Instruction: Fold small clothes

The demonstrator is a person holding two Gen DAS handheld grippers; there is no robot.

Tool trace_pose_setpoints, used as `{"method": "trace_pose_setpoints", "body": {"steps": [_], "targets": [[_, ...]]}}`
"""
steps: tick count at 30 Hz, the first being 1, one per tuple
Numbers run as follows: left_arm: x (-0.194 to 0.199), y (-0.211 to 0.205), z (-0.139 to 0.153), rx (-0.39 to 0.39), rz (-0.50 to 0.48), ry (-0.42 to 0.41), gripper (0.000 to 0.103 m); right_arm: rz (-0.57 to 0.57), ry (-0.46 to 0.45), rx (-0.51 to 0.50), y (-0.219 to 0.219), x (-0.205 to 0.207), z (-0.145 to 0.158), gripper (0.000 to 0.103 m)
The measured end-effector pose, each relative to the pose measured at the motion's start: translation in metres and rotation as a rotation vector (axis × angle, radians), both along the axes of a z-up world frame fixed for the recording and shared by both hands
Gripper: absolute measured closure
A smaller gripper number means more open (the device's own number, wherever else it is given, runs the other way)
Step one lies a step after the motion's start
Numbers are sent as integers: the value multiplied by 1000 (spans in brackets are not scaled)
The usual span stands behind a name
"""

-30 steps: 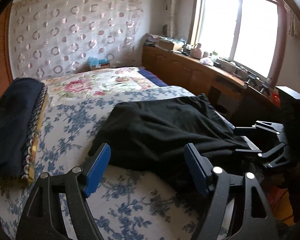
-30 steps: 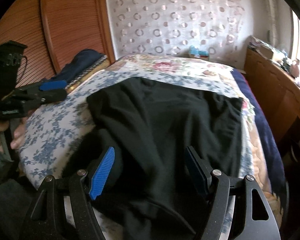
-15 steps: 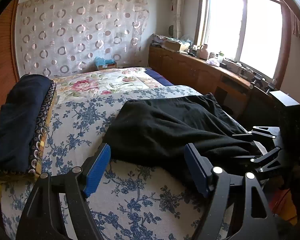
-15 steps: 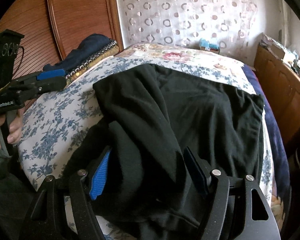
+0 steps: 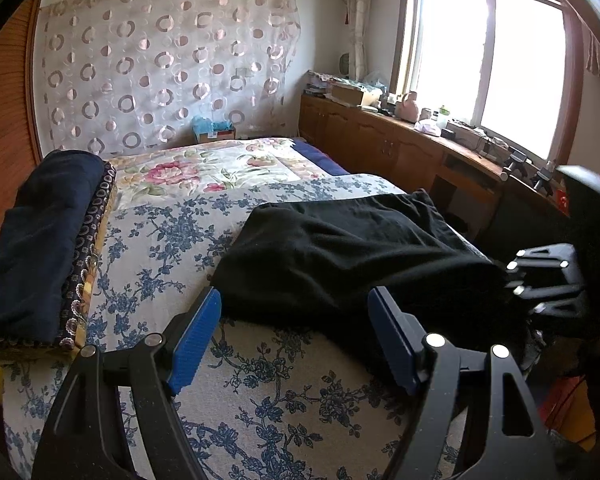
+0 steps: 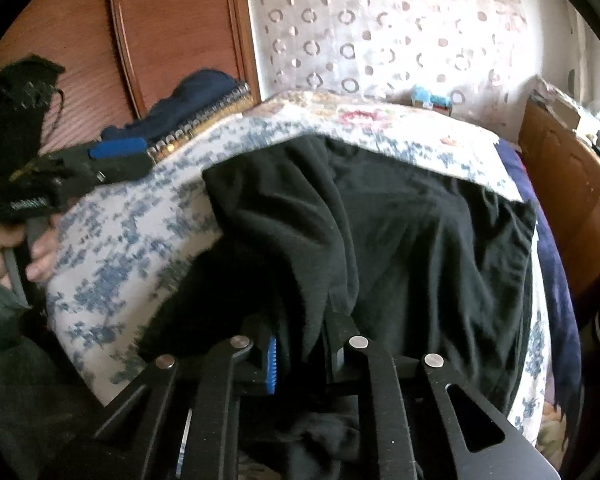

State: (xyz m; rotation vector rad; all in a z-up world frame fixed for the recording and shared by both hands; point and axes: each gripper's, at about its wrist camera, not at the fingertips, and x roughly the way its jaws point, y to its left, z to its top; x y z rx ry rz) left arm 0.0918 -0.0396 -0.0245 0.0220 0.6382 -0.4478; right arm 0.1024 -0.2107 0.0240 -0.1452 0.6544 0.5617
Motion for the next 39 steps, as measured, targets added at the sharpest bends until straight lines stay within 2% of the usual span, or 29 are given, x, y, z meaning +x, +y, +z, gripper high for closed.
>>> {"method": "trace_pose_setpoints", "body": {"steps": [7, 11, 15, 18, 19, 21, 23, 24, 25, 32, 39], "targets": [[-2, -1, 1, -1, -1, -1, 26, -11, -92, 79, -15, -25, 34, 89], [-3, -1, 3, -2, -5, -6, 26, -53, -117, 59, -32, -41, 40, 88], [-4, -3, 6, -14, -7, -12, 26, -137, -72, 14, -61, -47, 25, 88], [-4, -9, 7, -8, -13, -13, 26, -182, 12, -16, -80, -46, -1, 88], [-5, -10, 7, -6, -15, -14, 26, -202, 38, -31, -84, -46, -12, 84], [-6, -12, 7, -3, -15, -18, 26, -217, 73, -52, -88, -46, -25, 82], [-7, -12, 8, -5, -13, -21, 26, -228, 84, -78, -89, -47, -31, 71], [-7, -12, 8, -6, -13, -24, 26, -239, 78, -88, -89, -47, -29, 61], [-7, -12, 9, -6, -11, -26, 26, -244, 68, -88, -90, -49, -26, 58], [-9, -6, 13, -11, 11, -48, 26, -209, -27, -52, -84, -51, 10, 50], [-9, 4, 14, 4, 45, -69, 26, -154, -85, -31, -50, -28, 18, 49]]}}
